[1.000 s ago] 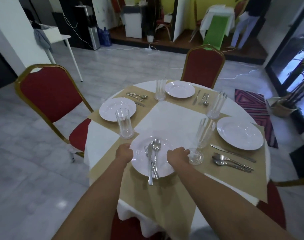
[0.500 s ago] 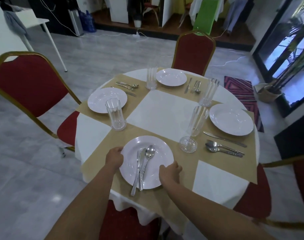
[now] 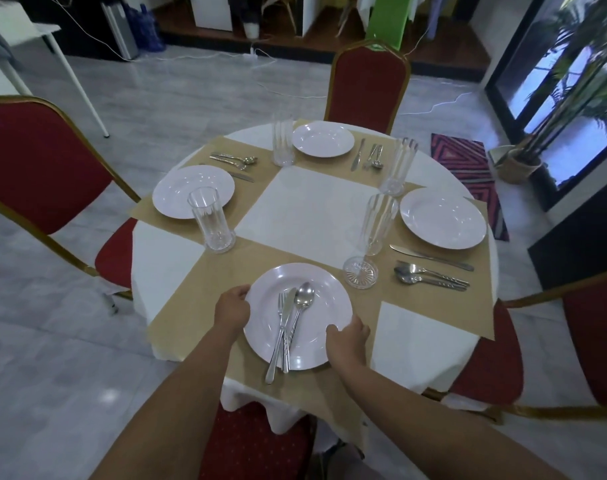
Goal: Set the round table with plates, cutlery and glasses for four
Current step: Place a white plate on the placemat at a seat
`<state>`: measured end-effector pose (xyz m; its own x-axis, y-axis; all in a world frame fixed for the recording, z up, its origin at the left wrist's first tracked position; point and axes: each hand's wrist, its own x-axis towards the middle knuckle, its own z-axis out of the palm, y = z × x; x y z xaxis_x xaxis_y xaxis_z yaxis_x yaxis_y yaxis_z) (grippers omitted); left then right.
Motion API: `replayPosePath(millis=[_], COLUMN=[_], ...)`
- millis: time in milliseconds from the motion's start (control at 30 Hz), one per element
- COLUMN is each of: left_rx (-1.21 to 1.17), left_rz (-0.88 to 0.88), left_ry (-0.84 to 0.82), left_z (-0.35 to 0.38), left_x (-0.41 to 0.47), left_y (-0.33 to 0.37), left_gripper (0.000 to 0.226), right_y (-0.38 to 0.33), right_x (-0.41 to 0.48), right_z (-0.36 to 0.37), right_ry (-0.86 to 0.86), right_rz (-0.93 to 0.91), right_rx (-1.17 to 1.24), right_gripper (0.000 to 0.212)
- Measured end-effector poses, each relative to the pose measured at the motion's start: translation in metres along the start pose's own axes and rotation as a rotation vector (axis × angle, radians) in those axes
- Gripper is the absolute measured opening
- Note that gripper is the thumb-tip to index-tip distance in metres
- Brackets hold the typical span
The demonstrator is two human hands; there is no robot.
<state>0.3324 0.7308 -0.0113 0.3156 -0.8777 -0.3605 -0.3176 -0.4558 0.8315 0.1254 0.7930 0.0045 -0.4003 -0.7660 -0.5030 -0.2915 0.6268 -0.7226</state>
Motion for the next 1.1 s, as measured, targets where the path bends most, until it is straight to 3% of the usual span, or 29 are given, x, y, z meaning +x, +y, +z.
replayPosePath(millis=[433,1100], left_rx=[0.136,0.258], left_rz=[0.012,0.031], left_ry=[0.03,-0.009], left_z=[0.034,0.04], left_x=[-0.04,-0.041], left_y=[0.001,0.005], left_gripper=[0.072,0.07], right_y=[0.008,0.018], right_x=[0.004,0.02], right_z=[-0.012,-0.043], right_ry=[-0.051,-0.25], right_rz=[-0.169,-0.237], right_rx=[-0.258,-0.322], right_gripper=[0.074,0.079])
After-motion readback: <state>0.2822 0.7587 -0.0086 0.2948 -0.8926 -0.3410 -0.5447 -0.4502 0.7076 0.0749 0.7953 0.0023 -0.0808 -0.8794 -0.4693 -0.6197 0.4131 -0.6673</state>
